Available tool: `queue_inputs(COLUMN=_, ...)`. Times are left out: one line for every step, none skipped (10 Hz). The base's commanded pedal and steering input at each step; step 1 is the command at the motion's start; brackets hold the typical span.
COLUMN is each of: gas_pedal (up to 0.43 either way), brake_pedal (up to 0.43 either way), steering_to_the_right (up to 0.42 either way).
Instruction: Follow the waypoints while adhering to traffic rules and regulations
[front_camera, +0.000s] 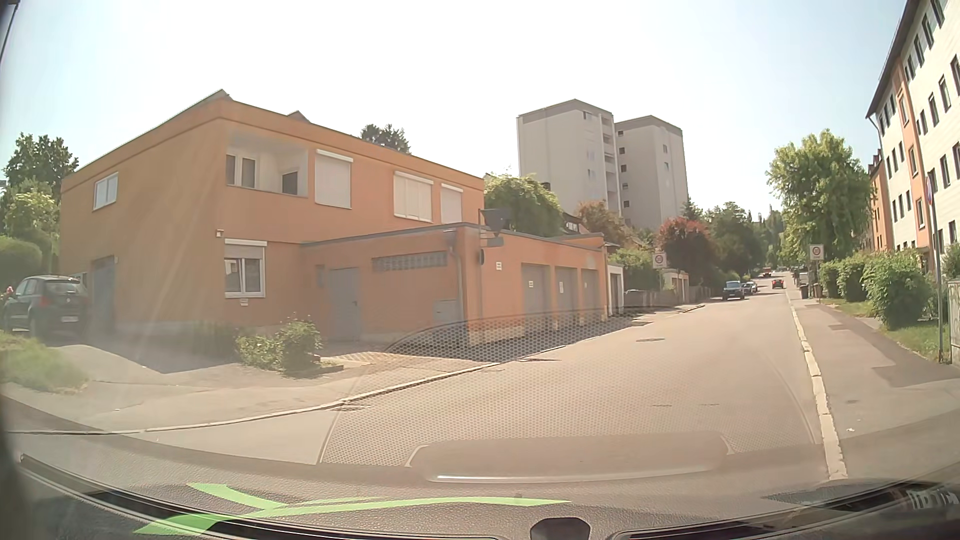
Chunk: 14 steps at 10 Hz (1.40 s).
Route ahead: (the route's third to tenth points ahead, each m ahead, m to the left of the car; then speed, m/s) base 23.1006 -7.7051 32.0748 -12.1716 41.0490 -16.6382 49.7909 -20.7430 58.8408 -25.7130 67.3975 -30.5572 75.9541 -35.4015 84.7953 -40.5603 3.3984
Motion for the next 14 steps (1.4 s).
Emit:
queue_inputs(gas_pedal=0.067, brake_pedal=0.000, steering_to_the_right=0.263)
queue_inputs(gas_pedal=0.098, brake_pedal=0.000, steering_to_the_right=0.262)
queue_inputs(gas_pedal=0.138, brake_pedal=0.000, steering_to_the_right=0.261)
queue_inputs(gas_pedal=0.150, brake_pedal=0.000, steering_to_the_right=0.260)
queue_inputs(gas_pedal=0.150, brake_pedal=0.000, steering_to_the_right=0.260)
queue_inputs(gas_pedal=0.150, brake_pedal=0.000, steering_to_the_right=0.254)
queue_inputs(gas_pedal=0.169, brake_pedal=0.000, steering_to_the_right=0.239)
queue_inputs(gas_pedal=0.169, brake_pedal=0.000, steering_to_the_right=0.223)
queue_inputs(gas_pedal=0.169, brake_pedal=0.000, steering_to_the_right=0.206)
queue_inputs(gas_pedal=0.169, brake_pedal=0.000, steering_to_the_right=0.187)
queue_inputs(gas_pedal=0.169, brake_pedal=0.000, steering_to_the_right=0.171)
queue_inputs(gas_pedal=0.169, brake_pedal=0.000, steering_to_the_right=0.166)
queue_inputs(gas_pedal=0.169, brake_pedal=0.000, steering_to_the_right=0.166)
queue_inputs(gas_pedal=0.169, brake_pedal=0.000, steering_to_the_right=0.164)
